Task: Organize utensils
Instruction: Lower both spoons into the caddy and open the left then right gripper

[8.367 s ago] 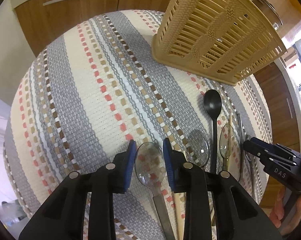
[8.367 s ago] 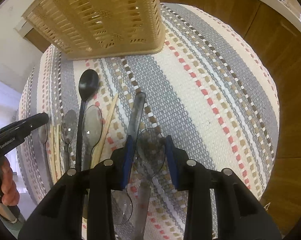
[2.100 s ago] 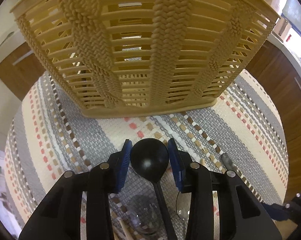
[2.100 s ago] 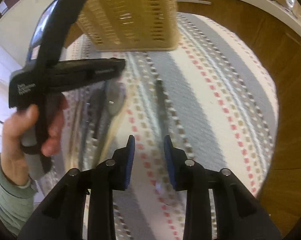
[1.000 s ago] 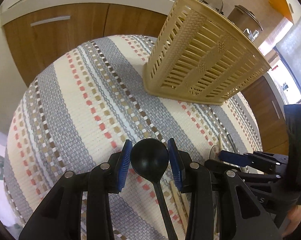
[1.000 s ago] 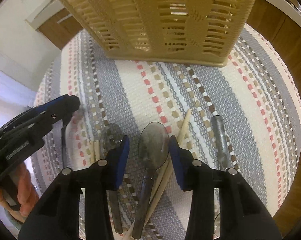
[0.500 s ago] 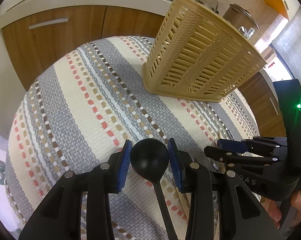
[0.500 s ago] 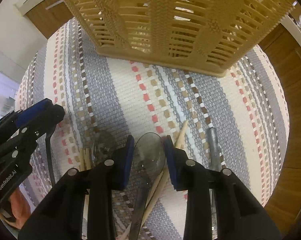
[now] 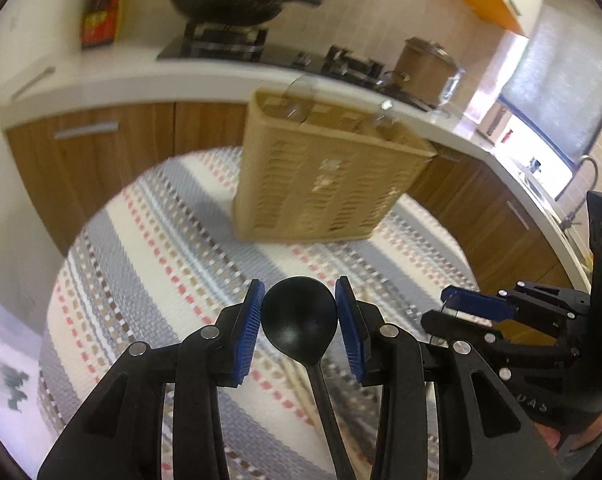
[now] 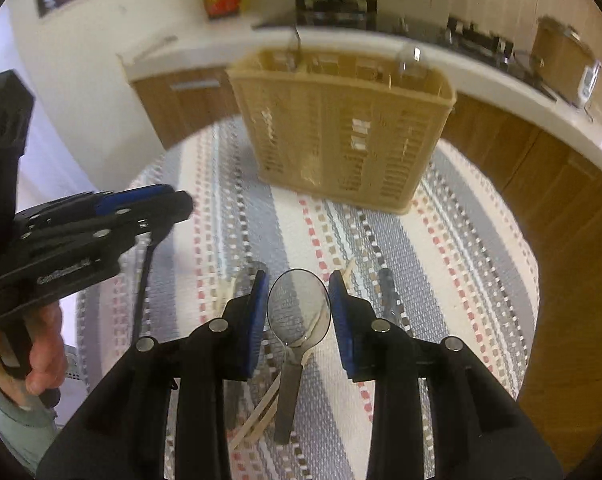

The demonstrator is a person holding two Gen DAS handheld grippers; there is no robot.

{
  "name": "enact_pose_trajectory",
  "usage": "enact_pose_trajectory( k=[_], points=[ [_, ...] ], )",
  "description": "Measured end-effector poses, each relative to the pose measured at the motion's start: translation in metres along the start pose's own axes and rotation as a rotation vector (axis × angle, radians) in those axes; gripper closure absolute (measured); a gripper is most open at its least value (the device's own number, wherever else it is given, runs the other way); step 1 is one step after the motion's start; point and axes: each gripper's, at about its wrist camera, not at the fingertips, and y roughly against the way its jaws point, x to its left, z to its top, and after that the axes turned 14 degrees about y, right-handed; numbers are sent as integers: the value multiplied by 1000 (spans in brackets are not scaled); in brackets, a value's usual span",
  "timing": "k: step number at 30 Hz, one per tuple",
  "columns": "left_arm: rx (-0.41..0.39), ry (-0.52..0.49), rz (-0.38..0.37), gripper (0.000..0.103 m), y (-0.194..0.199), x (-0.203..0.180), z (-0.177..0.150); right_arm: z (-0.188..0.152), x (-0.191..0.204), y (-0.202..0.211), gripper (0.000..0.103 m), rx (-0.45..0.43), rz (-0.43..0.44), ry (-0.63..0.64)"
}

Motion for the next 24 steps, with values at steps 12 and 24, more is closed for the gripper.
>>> enact_pose_trajectory(
  k=[12,24],
  points=[
    [-244,-87,43,68,59,-43,38,34,-15,104,75,-320,-119,38],
    [-552,-171,132,68,73,-84,118,106,-63,146,75,-511,-214,-10]
  ],
)
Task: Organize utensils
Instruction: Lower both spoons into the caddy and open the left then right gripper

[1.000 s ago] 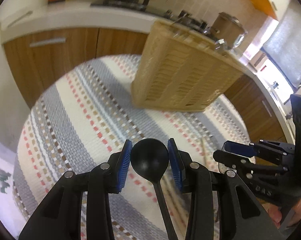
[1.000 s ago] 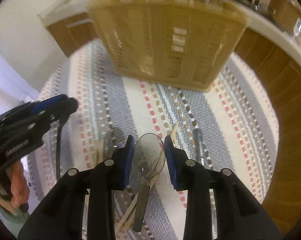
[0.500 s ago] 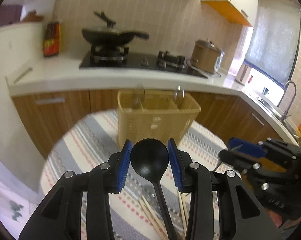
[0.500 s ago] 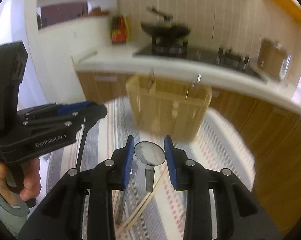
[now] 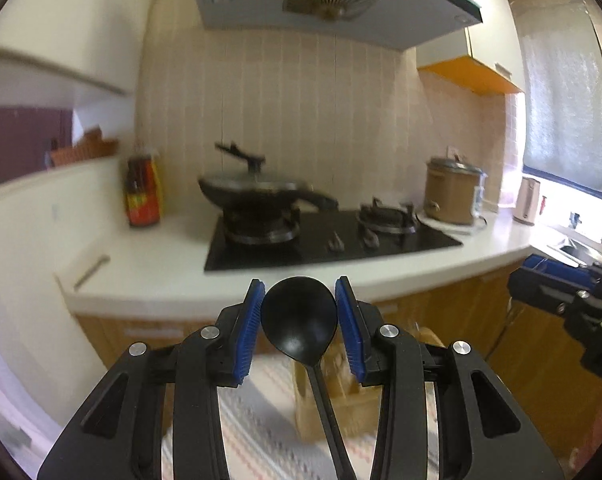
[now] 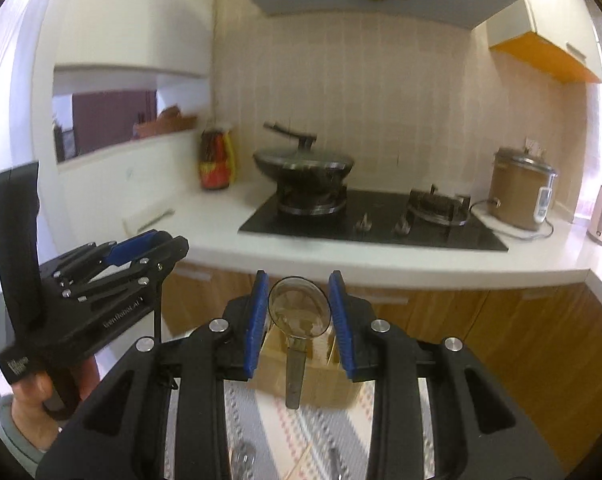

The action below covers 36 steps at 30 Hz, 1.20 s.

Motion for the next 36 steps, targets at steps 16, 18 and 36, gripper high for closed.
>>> enact_pose_trajectory(
  k=[16,18,36],
  points=[
    [-119,-24,32,68,-91,3,-30,-17,-37,-79,75,-20,-11,-54],
    [-110,-24,30,68,-97,2,-36,-23,-35,-89,75,0,0,-58],
    [19,57,-31,54,-82,24,-44,-42,-38,-80,74,76,32,-92]
  ],
)
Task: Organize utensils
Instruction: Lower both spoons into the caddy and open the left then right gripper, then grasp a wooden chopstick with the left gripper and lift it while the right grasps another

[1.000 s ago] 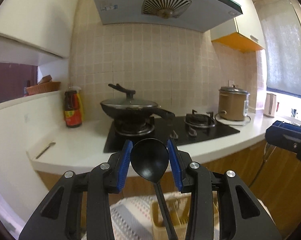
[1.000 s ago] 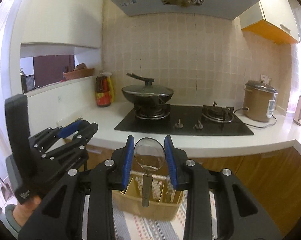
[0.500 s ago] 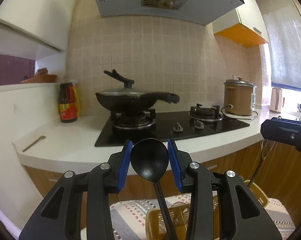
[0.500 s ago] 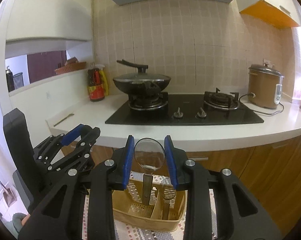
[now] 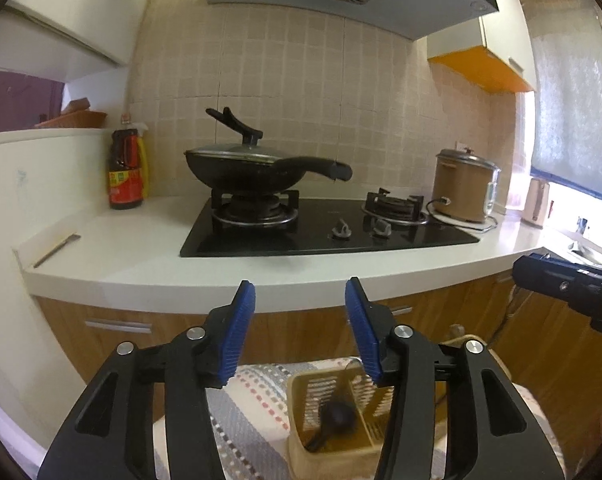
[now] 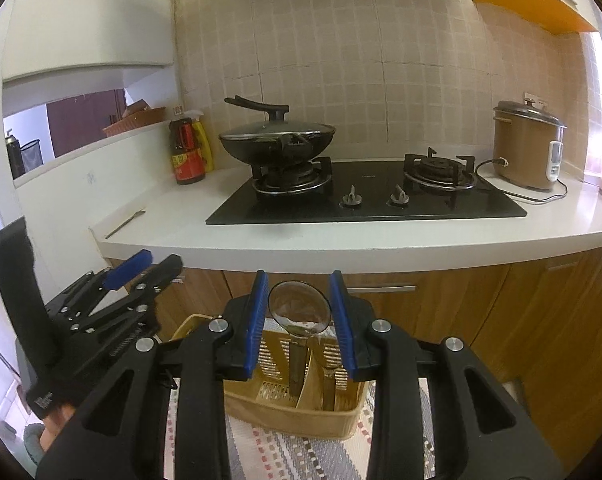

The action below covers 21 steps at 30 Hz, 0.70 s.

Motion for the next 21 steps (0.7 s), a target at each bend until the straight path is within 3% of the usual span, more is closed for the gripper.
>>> enact_pose_trajectory(
  k=[11,17,21],
  points=[
    [-26,-23,-5,46,82,-3,-7,-11,17,53,74,-7,1,15],
    [69,-14,0,46,110,7,-29,-35,23,65,74,61,24,5],
    [207,16,5,46,110,21,-54,-61,24,60,74,150,57,-20]
  ],
)
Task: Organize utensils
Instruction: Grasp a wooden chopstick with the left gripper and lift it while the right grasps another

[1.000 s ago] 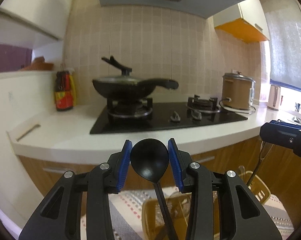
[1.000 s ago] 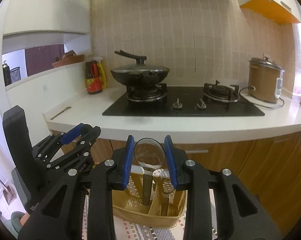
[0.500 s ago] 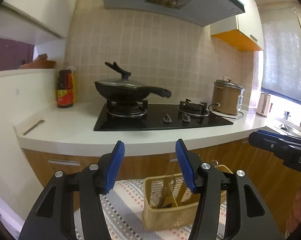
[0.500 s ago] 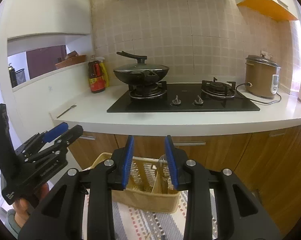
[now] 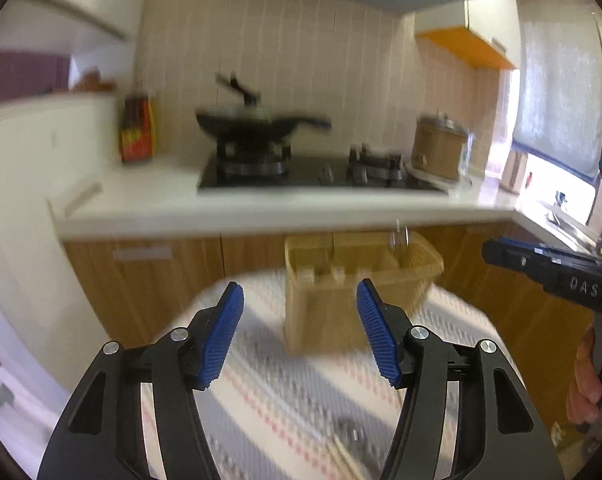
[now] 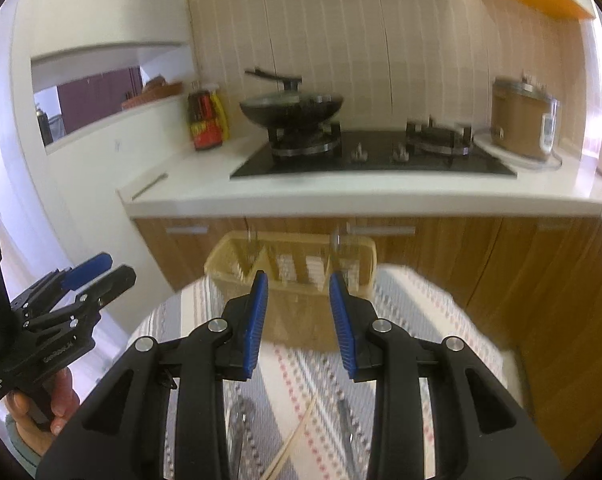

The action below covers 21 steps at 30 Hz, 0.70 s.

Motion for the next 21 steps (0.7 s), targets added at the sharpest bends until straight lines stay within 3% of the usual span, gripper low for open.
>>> enact_pose_trajectory(
  k=[2,5,7,10,12,17,21],
  points=[
    [67,13,4,47,-7,8,-14,-14,-1,-9,72,53,21,-16],
    [186,11,41,49,-25,19,-46,-36,-5,-28,49,145,46,-47],
    [271,8,74,53,-38,25,-68,-52,-6,-42,49,207,76,-64],
    [392,19,73,55,-53,33,-99,-76,-4,-63,52,295,111,-89],
    [447,36,66,59,-61,37,-114,-90,-4,-75,68,345,145,-113],
    [487,56,68,61,-65,36,-128,-121,-11,-104,74,461,183,-185],
    [508,47,79,61,-71,27,-137,-127,-8,-120,76,507,189,-186]
  ],
)
